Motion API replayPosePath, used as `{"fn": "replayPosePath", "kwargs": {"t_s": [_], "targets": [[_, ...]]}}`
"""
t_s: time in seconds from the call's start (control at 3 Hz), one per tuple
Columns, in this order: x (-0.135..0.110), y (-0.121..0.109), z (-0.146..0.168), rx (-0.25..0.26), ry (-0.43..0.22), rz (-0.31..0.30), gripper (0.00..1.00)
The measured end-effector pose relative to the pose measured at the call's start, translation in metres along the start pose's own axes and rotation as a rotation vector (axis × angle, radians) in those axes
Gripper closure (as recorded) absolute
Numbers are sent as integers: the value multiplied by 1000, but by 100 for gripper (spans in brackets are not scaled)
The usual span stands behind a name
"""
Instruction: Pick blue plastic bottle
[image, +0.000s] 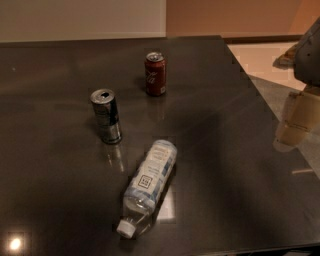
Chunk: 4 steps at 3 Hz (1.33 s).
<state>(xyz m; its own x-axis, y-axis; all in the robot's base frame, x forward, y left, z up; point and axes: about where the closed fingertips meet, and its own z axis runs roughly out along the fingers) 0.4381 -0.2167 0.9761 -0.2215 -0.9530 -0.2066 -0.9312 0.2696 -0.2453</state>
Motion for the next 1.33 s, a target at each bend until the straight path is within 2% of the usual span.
{"fn": "replayPosePath", "kwargs": {"t_s": [0.67, 1.0, 1.33], "targets": [[-5, 0, 1, -3, -7, -18, 0], [-24, 0, 9, -23, -44, -90, 0], [-57, 5, 24, -41, -79, -235, 0]]}}
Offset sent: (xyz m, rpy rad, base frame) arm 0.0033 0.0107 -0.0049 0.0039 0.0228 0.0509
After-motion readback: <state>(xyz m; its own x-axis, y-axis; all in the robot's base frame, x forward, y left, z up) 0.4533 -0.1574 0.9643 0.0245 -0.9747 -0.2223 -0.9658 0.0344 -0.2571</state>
